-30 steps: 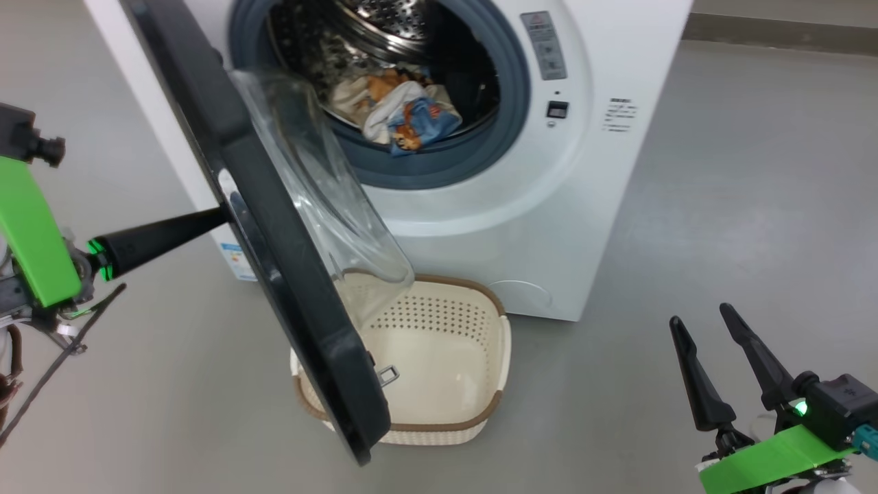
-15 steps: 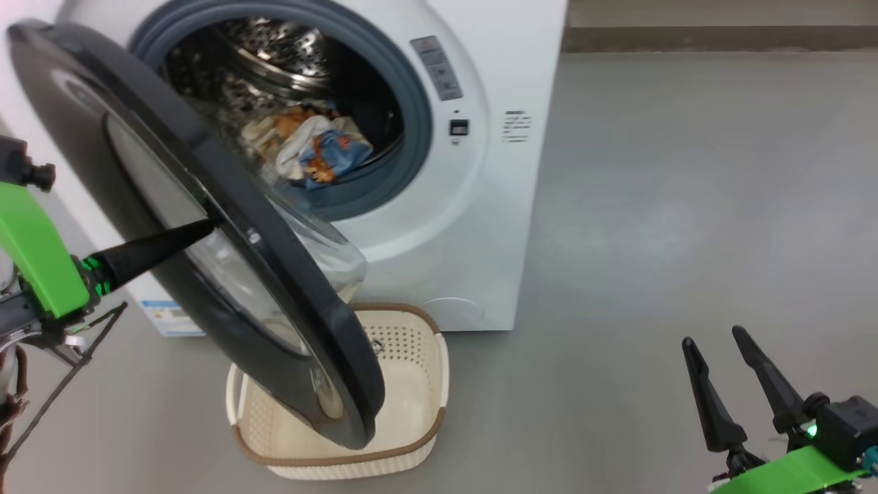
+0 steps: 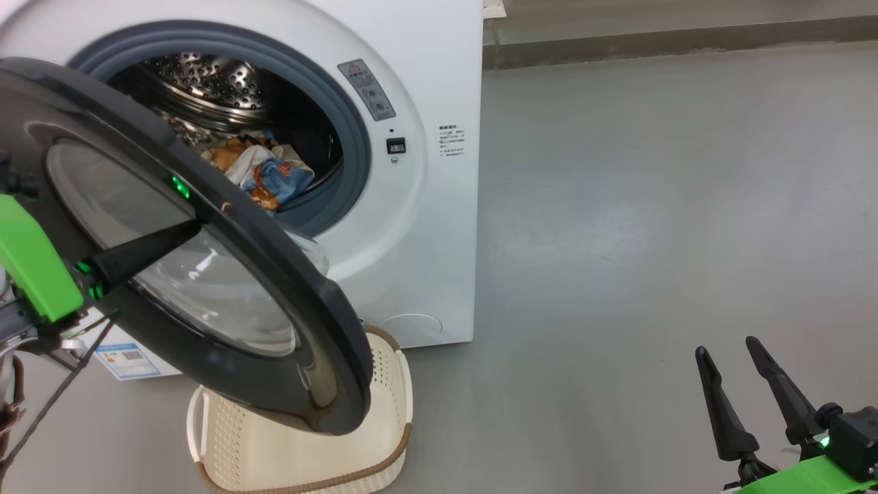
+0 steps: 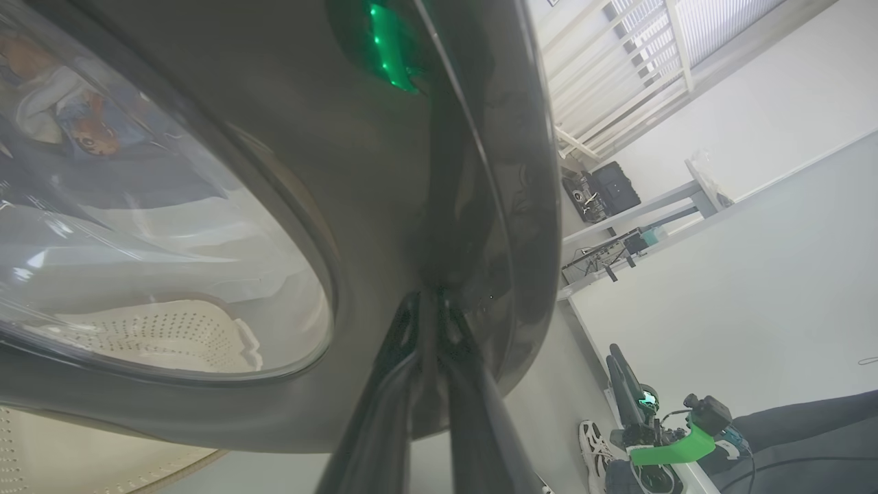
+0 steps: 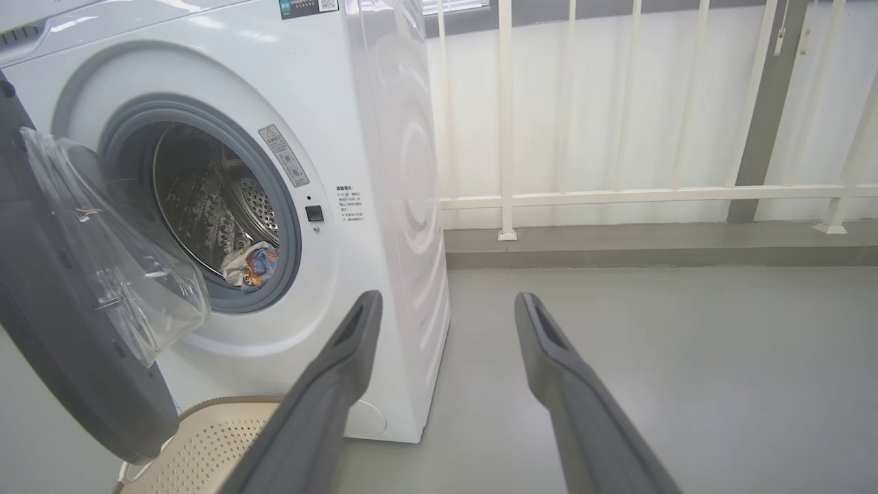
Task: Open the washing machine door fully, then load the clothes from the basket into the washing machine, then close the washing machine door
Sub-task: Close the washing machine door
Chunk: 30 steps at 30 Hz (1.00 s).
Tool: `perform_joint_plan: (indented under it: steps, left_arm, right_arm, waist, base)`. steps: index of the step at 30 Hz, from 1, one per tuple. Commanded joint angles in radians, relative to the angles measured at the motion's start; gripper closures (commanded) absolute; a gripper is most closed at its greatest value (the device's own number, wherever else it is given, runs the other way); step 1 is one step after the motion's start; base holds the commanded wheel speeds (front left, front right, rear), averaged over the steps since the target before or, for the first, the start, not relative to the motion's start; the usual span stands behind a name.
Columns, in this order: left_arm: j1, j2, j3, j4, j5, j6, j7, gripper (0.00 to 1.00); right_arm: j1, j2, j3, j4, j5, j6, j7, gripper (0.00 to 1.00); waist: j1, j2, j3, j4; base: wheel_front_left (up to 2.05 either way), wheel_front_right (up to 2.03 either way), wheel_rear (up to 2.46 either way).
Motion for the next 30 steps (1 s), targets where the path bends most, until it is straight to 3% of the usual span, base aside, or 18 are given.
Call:
perform_joint_plan:
  steps: [1,16,17,18,20,21,22,30]
  left_arm:
    - [-0.023,0.052,0.044,-0.019,0.002,-0.005,-0.011,1.0]
    - [0.022,0.069,0.048,-0.028,0.001,-0.005,-0.06,1.0]
    - [0.028,0.069,0.05,-0.028,0.002,-0.005,-0.07,0.95]
    - [0.035,0.07,0.053,-0.029,0.005,-0.005,-0.083,0.73]
    - [0.055,0.071,0.056,-0.031,0.008,-0.005,-0.104,0.45]
    - [0.066,0.072,0.059,-0.033,0.009,-0.005,-0.117,0.11]
    - [0.078,0.074,0.062,-0.034,0.012,-0.005,-0.131,0.0]
    - [0.185,0.07,0.09,-0.041,0.005,-0.005,-0.245,0.0]
  right_arm:
    - [-0.008,-0.023,0.011,-0.027,-0.009,0.004,-0.008,0.0]
    - [-0.014,-0.01,0.015,-0.026,-0.012,0.004,-0.008,0.0]
    - [-0.014,-0.01,0.015,-0.026,-0.012,0.004,-0.008,0.0]
    - [-0.014,-0.01,0.015,-0.026,-0.011,0.004,-0.008,0.0]
    - [-0.014,-0.009,0.015,-0.026,-0.012,0.004,-0.008,0.0]
    - [-0.014,-0.009,0.015,-0.026,-0.012,0.004,-0.008,0.0]
    - [-0.014,-0.009,0.015,-0.026,-0.012,0.004,-0.008,0.0]
    - [-0.015,-0.007,0.015,-0.029,-0.014,0.004,-0.008,0.0]
  waist:
    - [0.0,0.0,0.001,0.005]
    - [0.0,0.0,0.004,0.088]
    - [0.0,0.0,0.004,0.095]
    - [0.0,0.0,0.004,0.101]
    - [0.0,0.0,0.004,0.113]
    - [0.0,0.0,0.004,0.119]
    - [0.0,0.0,0.003,0.125]
    - [0.0,0.0,0.004,0.168]
  base:
    - [0.0,0.0,0.0]
    - [0.0,0.0,0.0]
    - [0.0,0.0,0.0]
    - [0.0,0.0,0.0]
    - [0.0,0.0,0.0]
    - [0.0,0.0,0.0]
    - [0.0,0.0,0.0]
    - [0.0,0.0,0.0]
